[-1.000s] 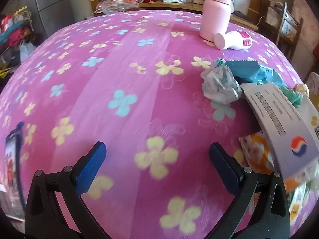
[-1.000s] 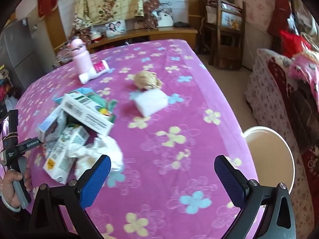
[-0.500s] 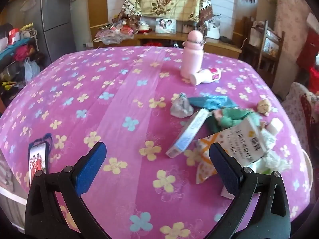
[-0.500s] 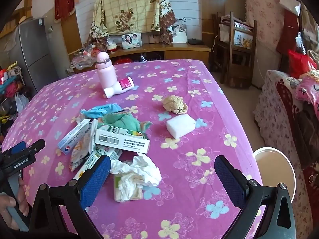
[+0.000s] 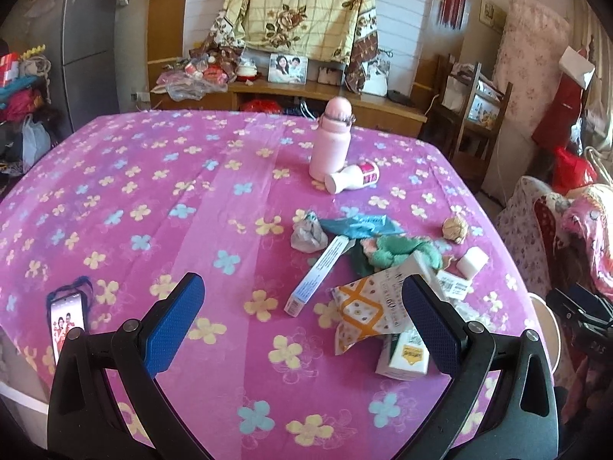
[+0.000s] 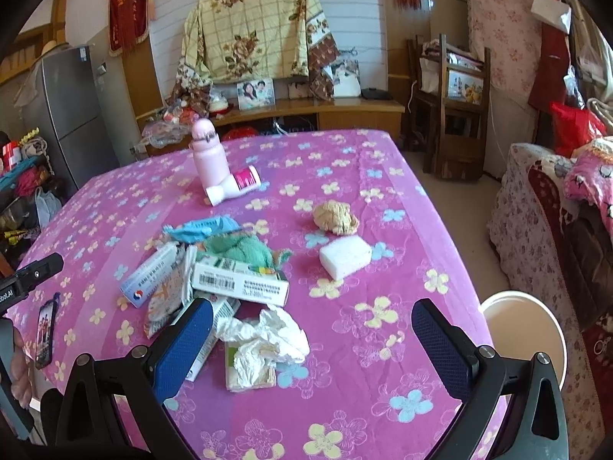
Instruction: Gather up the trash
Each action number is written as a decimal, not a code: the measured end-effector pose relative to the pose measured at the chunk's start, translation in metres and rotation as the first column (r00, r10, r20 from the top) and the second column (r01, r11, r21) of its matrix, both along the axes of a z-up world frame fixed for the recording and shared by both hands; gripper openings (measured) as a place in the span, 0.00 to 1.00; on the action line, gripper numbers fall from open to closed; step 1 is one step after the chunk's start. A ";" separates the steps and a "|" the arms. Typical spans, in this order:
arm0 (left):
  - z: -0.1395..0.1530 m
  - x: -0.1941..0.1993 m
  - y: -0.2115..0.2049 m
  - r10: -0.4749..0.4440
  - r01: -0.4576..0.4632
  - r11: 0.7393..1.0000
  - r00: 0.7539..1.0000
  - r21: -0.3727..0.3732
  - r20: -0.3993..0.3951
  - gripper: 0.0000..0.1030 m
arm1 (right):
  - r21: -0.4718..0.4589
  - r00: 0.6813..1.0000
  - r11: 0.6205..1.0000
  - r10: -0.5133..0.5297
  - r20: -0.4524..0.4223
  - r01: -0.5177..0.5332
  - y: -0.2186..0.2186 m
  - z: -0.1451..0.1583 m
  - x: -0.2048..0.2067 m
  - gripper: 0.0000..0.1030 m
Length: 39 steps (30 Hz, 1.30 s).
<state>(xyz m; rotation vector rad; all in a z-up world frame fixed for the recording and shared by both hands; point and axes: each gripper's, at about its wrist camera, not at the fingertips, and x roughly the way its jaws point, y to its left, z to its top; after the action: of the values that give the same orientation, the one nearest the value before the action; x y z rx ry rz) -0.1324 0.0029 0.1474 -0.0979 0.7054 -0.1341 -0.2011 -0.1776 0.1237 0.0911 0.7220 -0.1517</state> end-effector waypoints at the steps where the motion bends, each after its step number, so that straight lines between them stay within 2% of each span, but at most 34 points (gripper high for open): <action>1: 0.004 -0.004 -0.004 0.001 -0.001 1.000 1.000 0.004 0.015 1.00 | 0.001 1.000 1.000 0.000 0.017 0.000 0.000 0.005 -0.002 1.00; 6: 0.019 -0.021 -0.024 0.022 -0.027 0.998 0.995 0.052 0.099 1.00 | -0.013 0.996 1.000 -0.007 0.091 0.008 0.003 0.025 -0.010 1.00; 11: 0.020 -0.037 -0.037 0.025 -0.031 0.999 0.988 0.040 0.154 1.00 | -0.035 0.988 0.999 -0.019 0.152 0.025 0.009 0.040 -0.019 1.00; 27: 0.031 -0.041 -0.049 0.019 -0.029 0.999 0.977 0.045 0.214 1.00 | -0.058 0.974 0.997 -0.029 0.226 0.043 0.010 0.051 -0.030 1.00; 39: 0.034 -0.043 -0.057 0.036 -0.047 0.998 0.970 0.042 0.239 1.00 | -0.076 0.971 0.996 -0.035 0.237 0.055 0.008 0.054 -0.028 1.00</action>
<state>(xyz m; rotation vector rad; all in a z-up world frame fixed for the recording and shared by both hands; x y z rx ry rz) -0.1750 -0.0540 0.1815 -0.0497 0.4659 -0.0866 -0.2295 -0.1698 0.1775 0.0459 0.4764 -0.2100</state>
